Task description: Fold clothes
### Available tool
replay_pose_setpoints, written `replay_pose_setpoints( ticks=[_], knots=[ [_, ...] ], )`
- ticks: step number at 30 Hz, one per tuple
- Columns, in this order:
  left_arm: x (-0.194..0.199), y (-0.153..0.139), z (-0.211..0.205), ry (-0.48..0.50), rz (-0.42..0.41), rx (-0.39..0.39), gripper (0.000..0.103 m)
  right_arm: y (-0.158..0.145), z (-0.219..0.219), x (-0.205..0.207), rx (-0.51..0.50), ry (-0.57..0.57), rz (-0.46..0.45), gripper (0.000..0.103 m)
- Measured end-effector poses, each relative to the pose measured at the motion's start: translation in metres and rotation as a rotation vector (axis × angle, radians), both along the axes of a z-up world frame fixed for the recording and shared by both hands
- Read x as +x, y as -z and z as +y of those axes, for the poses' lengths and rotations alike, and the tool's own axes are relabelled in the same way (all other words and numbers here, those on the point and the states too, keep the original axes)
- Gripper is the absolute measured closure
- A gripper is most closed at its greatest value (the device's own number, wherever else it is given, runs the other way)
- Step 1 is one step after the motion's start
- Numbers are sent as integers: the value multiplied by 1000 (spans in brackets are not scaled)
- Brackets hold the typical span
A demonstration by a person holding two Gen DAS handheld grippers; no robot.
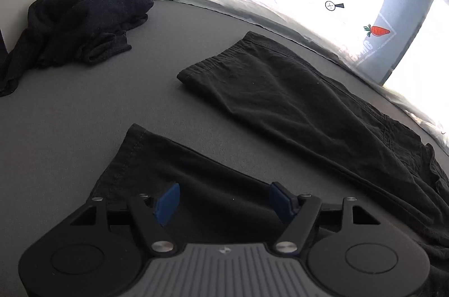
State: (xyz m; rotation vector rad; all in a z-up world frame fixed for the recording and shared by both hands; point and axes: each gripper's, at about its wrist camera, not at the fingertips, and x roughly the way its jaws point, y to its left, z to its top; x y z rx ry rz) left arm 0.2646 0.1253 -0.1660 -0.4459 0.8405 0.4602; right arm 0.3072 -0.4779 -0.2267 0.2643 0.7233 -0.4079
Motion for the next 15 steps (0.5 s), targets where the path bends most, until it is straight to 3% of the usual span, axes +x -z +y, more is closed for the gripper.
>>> replay_pose_setpoints(
  ticks=[4, 7, 15],
  knots=[
    [-27, 13, -15, 8, 33, -47, 31, 2, -9, -46, 161, 36, -111, 10],
    [-43, 24, -27, 4, 43, -58, 31, 3, -21, -73, 298, 85, -180, 22],
    [-52, 33, -57, 40, 22, 3, 5, 21, -72, -120, 668, 275, -278, 78]
  ],
)
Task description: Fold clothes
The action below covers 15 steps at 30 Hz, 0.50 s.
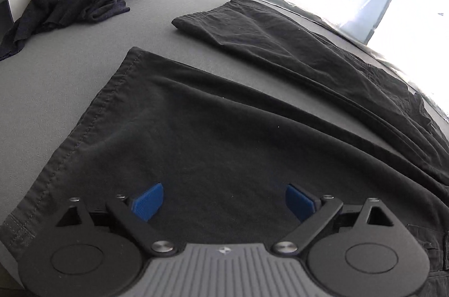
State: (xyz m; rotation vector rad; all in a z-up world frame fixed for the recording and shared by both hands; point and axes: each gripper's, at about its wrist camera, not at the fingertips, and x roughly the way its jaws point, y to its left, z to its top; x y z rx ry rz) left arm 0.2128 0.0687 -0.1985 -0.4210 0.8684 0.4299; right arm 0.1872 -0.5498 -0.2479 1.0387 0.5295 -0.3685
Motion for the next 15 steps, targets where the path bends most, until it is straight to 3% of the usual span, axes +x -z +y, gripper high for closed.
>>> replay_pose_setpoints(
  ticks=[2, 7, 11, 15],
  knots=[
    [0, 2, -4, -8, -4, 9, 1, 7, -10, -6, 66, 20, -13, 80],
    [1, 6, -15, 19, 3, 74, 0, 18, -23, 1, 84, 2, 11, 80],
    [-3, 6, -18, 10, -3, 80, 0, 18, -32, 4, 64, -6, 27, 76],
    [-3, 8, -22, 16, 4, 101, 0, 27, -39, 1, 134, 30, -17, 73]
  ],
)
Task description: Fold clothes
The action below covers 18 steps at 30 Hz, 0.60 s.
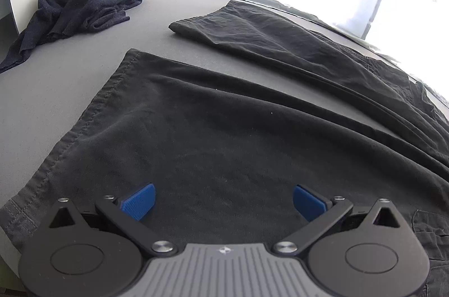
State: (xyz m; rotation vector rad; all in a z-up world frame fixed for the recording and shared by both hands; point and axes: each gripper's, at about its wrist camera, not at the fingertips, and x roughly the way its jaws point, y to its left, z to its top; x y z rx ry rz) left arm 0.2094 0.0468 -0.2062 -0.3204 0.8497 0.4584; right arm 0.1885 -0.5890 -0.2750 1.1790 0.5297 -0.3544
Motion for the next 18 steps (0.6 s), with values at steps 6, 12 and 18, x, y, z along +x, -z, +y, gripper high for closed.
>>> replay_pose_setpoints(
  ticks=[6, 12, 18],
  knots=[
    [6, 3, -8, 26, 49, 60, 0, 20, -8, -1, 274, 61, -202, 75],
    [6, 2, -6, 29, 52, 50, 0, 11, -2, 5, 165, 34, -72, 81],
    [-2, -4, 4, -16, -22, -60, 0, 0, 5, 20, 21, -25, 17, 98]
  ],
)
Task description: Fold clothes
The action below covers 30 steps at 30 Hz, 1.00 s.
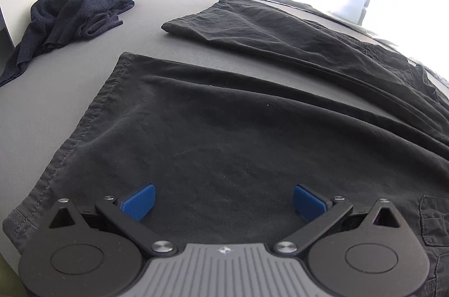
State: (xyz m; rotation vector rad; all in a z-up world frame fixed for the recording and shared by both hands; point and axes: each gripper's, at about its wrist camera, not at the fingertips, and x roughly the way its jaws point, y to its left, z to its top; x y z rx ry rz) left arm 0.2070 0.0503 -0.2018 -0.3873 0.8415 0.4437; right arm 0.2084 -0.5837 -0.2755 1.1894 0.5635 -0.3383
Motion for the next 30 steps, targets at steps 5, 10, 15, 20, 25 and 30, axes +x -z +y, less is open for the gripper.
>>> replay_pose_setpoints(
  ticks=[5, 10, 15, 20, 25, 30],
  knots=[
    [-29, -7, 23, -141, -205, -380, 1, 2, 3, -2, -25, 9, 8, 100],
    [-75, -7, 38, -287, -325, -586, 19, 5, 2, -3, -35, 5, -1, 101],
    [-120, -1, 52, -386, -316, -607, 59, 10, 0, -6, -12, 8, -26, 101],
    [-156, 5, 49, -435, -338, -629, 85, 14, 4, -10, 25, 42, -47, 101],
    [-176, 10, 51, -496, -366, -661, 86, 15, 5, -10, 28, 46, -53, 101],
    [-184, 11, 65, -577, -324, -620, 86, 17, 4, -10, 35, 46, -64, 101]
  ],
)
